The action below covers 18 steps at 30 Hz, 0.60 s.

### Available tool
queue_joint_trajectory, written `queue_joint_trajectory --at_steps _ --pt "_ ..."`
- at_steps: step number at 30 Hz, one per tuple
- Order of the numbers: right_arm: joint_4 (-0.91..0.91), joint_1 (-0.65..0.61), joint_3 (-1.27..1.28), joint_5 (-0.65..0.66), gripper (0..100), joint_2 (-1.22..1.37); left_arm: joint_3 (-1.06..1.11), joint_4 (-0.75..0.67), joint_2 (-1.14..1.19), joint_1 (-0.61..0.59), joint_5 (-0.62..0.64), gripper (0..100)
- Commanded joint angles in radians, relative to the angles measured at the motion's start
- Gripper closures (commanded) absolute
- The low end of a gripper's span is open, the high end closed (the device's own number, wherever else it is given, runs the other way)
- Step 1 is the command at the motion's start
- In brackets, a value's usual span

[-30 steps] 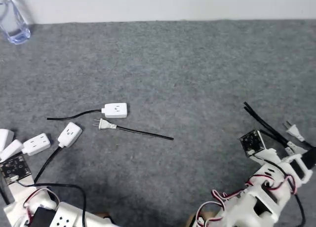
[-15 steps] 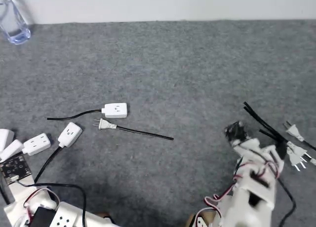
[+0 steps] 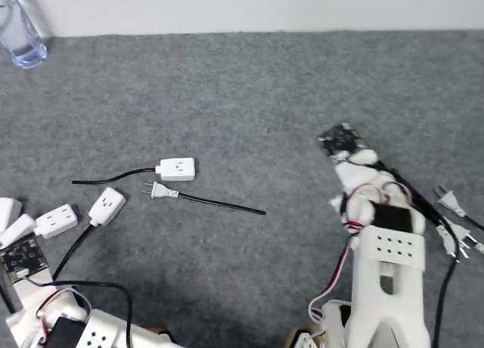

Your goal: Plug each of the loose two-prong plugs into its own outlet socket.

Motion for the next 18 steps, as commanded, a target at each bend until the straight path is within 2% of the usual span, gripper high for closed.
queue_joint_trajectory --at_steps 1,5,10,13,18 --pt "0.111 -0.182 -0.13 -0.037 69.9 -0.008 -0.008 -0.008 0.0 0.003 0.0 71" --pt "0.157 -0.395 -0.173 -0.08 69.9 -0.007 -0.008 -0.008 0.0 0.003 0.0 71" --pt "0.156 -0.59 -0.218 -0.095 69.9 0.004 -0.008 -0.008 0.0 0.003 0.0 71" --pt "0.16 -0.644 -0.304 -0.098 69.9 0.073 -0.008 -0.008 0.0 0.003 0.0 71" --pt "0.186 -0.656 -0.526 -0.127 69.8 0.318 -0.008 -0.008 0.0 0.005 0.0 71"
